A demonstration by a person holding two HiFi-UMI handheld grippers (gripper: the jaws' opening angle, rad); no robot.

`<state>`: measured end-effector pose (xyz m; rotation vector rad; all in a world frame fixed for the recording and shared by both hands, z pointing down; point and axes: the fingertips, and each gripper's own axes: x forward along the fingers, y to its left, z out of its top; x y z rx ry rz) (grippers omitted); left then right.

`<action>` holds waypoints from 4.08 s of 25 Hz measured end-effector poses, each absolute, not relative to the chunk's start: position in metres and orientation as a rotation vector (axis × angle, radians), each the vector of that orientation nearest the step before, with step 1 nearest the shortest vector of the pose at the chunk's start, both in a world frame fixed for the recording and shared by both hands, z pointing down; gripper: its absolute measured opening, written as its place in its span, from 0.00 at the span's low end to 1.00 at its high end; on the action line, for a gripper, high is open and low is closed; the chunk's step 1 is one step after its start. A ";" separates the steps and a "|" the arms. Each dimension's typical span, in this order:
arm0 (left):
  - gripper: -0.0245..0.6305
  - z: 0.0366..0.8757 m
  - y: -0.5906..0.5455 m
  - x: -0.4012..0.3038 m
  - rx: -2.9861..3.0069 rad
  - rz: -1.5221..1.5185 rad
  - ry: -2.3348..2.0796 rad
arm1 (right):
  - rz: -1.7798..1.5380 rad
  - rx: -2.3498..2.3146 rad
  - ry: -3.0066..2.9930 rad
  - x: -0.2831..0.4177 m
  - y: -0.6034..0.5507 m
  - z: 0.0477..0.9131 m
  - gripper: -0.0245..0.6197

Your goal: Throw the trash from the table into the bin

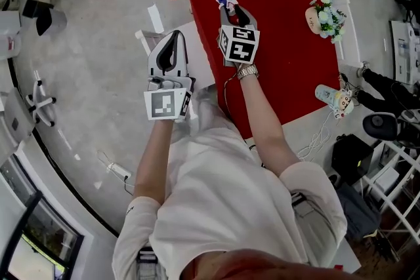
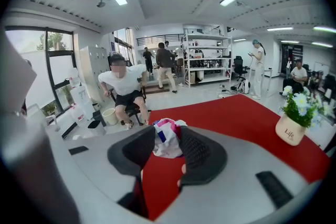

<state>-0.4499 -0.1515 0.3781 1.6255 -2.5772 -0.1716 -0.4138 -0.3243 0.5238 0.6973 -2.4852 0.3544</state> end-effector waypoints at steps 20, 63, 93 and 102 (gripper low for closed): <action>0.04 0.339 0.004 -0.394 1.842 -0.255 -2.511 | 0.204 0.925 -2.735 -0.324 -0.134 0.396 0.28; 0.04 0.356 -0.086 0.071 2.343 -0.302 -1.937 | 0.201 1.682 -2.524 0.210 -0.119 0.370 0.28; 0.04 0.477 -0.103 0.173 2.424 -0.174 -1.779 | 0.575 1.582 -2.258 0.313 -0.121 0.607 0.28; 0.04 0.584 -0.104 0.182 2.422 -0.128 -1.772 | 0.598 1.544 -2.202 0.325 -0.129 0.737 0.31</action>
